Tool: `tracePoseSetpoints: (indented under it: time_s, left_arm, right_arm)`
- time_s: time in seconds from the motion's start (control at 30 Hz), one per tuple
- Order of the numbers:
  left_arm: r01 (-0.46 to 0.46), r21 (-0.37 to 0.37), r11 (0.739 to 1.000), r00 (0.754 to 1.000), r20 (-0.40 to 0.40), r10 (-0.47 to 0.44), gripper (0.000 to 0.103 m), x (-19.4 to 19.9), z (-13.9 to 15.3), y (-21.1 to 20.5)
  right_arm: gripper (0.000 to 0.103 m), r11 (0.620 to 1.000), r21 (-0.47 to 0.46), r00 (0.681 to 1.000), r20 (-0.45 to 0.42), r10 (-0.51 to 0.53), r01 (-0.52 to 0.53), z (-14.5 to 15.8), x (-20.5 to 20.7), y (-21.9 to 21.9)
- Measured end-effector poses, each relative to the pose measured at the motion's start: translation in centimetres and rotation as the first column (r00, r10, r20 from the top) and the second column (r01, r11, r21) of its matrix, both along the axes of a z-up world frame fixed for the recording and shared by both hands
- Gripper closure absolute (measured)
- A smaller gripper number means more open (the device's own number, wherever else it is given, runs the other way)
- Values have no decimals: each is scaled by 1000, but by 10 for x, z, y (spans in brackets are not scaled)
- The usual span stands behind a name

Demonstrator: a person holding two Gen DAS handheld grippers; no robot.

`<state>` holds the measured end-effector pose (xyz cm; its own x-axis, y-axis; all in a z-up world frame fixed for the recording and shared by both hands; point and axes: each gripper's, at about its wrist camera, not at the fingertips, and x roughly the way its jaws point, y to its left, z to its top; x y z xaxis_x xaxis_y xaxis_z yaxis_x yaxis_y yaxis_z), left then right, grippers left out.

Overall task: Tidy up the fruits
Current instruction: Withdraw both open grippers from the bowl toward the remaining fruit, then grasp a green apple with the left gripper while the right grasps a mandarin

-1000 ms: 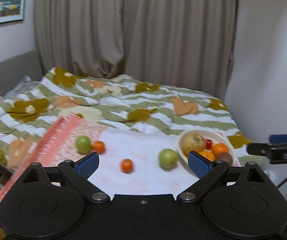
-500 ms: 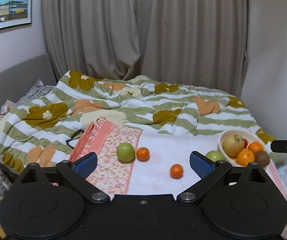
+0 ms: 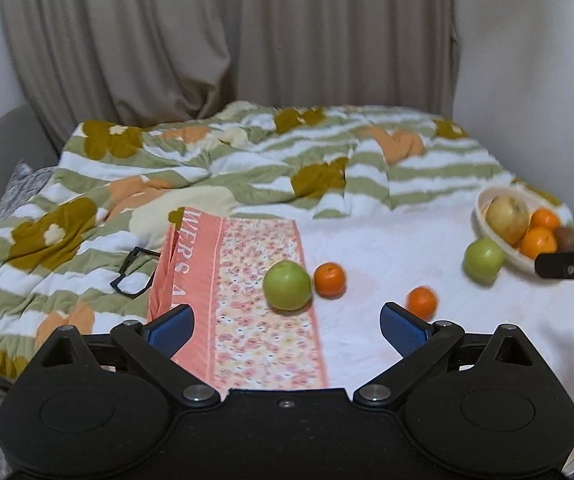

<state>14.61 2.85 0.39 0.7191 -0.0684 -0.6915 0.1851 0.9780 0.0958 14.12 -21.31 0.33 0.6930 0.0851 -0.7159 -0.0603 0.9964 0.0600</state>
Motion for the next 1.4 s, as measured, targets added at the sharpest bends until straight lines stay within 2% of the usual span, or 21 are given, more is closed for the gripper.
tracePoseSetpoints:
  time_s: [0.37, 0.53, 0.83, 1.03, 1.17, 1.27, 1.4]
  left_arm:
    - [145, 16, 989, 984, -103, -143, 2, 84, -51, 23]
    - [198, 23, 980, 969, -153, -192, 2, 109, -74, 21]
    - [261, 55, 964, 952, -177, -248, 5, 127, -89, 10]
    - [306, 58, 950, 936, -202, -289, 22, 133, -95, 1]
    - [321, 56, 946, 928, -217, -302, 43, 135, -99, -2]
    - [336, 57, 940, 923, -217, -317, 45, 133, -101, -3]
    - [333, 56, 941, 925, -214, -315, 45, 130, -100, 0]
  right_arm:
    - [0, 992, -52, 990, -81, -119, 115, -56, 48, 45]
    - [0, 991, -81, 987, -115, -112, 103, -80, 65, 57]
    - [0, 997, -46, 983, -172, -70, 63, -101, 79, 66]
    - [3, 998, -56, 982, -185, -32, 22, -108, 81, 77]
    - [13, 999, -46, 981, -194, -21, 13, -111, 82, 78]
    - [19, 999, -45, 980, -201, -10, 1, -112, 83, 79]
    - [23, 999, -43, 980, -198, -2, -6, -113, 86, 77]
